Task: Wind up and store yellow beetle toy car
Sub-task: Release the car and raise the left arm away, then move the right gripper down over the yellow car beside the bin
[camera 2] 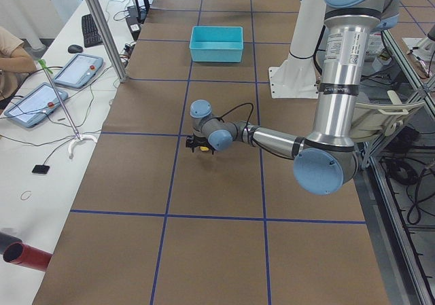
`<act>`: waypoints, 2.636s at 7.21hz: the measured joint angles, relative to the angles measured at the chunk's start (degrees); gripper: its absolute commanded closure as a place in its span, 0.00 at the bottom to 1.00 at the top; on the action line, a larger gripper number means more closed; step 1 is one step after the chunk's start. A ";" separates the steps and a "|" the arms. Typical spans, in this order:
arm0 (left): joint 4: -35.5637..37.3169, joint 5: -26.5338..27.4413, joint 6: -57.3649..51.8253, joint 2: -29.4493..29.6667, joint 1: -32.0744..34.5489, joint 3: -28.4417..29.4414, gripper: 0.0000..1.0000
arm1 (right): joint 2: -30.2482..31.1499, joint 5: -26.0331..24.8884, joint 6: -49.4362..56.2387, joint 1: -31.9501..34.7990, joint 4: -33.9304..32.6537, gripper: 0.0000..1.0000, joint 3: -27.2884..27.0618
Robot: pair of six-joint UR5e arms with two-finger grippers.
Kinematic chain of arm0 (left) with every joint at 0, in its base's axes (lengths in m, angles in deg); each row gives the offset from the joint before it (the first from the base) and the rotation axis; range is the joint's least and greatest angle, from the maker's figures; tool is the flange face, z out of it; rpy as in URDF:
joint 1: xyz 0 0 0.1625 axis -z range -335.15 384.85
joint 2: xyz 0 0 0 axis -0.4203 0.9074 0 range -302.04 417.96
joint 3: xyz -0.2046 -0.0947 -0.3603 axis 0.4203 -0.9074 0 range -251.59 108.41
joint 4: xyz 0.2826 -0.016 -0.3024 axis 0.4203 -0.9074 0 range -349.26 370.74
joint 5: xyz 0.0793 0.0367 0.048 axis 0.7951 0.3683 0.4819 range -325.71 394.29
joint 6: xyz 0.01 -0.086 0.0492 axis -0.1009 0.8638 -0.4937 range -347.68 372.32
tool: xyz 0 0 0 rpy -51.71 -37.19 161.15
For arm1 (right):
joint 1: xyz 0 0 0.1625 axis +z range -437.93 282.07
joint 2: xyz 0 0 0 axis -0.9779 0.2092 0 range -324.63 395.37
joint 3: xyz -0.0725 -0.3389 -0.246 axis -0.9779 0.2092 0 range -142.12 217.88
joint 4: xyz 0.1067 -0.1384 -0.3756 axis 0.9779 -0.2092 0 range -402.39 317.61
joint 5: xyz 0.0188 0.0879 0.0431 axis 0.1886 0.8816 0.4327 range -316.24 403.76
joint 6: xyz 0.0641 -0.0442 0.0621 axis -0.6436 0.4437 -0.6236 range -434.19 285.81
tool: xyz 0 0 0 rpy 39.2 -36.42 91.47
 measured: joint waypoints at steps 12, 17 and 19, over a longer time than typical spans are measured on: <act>17.36 -11.65 48.28 -0.04 28.90 0.16 0.00 | -15.50 -1.04 -5.17 -7.72 -14.69 0.00 -8.49; 28.87 -13.04 42.54 -3.59 40.85 -2.39 0.00 | -29.46 -10.61 -4.59 -31.48 -16.63 0.00 -21.05; 29.73 -12.96 39.47 -5.92 42.26 -3.11 0.00 | -32.39 -13.42 1.63 -40.34 -16.56 0.00 -22.93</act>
